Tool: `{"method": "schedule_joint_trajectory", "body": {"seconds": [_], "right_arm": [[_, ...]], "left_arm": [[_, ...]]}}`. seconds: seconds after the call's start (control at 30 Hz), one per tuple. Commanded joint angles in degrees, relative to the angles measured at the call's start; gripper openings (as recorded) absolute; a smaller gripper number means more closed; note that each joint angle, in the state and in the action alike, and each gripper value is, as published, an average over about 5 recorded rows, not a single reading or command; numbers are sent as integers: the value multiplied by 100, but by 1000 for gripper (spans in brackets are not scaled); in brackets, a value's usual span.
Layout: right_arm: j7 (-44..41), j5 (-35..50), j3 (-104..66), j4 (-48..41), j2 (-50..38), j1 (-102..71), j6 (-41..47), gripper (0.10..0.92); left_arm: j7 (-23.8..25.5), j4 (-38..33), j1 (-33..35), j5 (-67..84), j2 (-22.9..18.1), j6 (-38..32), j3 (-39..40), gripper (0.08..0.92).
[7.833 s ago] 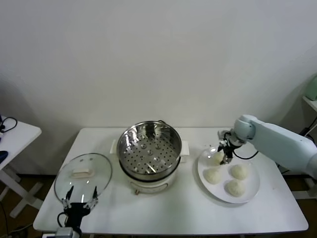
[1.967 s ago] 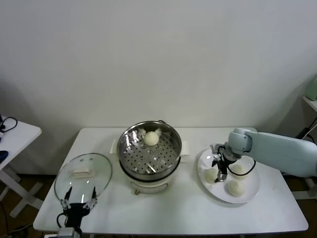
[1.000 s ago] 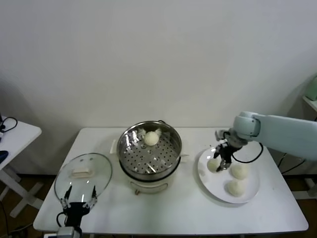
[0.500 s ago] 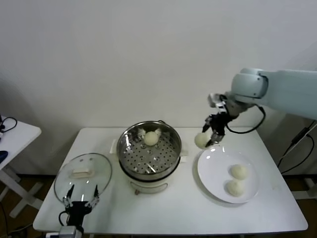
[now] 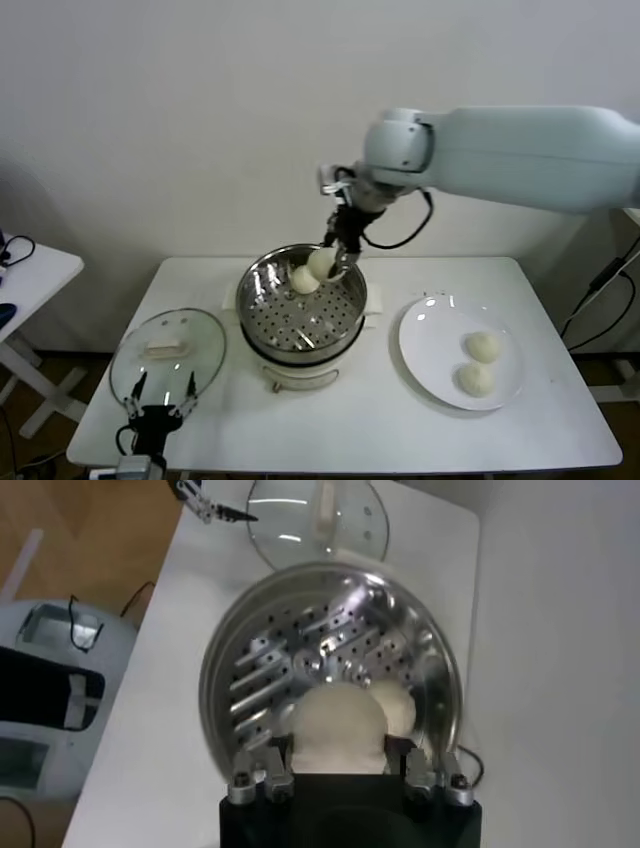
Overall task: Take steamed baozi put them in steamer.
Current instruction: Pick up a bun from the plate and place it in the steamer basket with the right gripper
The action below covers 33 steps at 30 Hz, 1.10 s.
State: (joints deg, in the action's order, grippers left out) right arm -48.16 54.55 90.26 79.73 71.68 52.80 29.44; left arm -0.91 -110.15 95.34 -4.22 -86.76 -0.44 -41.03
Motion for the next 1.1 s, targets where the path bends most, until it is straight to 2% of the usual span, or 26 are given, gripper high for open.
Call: {"method": "schedule_joint_trajectory", "body": {"seconds": [0.03,0.63,1.1], "right_arm": [[185,-70,-303,-740,1043,-782,157,619],[1248,-566,-406,-1225,1315,-1923,690,619],[1378,-630,-608,-1582,1441,-2203,718,619]], "left_arm": [[4,15,0,-1,-6,7,-6,823],[5,61,1,-13,-9,14,-12,823],[6,58,-12,-8,-8,22,-16,823]]}}
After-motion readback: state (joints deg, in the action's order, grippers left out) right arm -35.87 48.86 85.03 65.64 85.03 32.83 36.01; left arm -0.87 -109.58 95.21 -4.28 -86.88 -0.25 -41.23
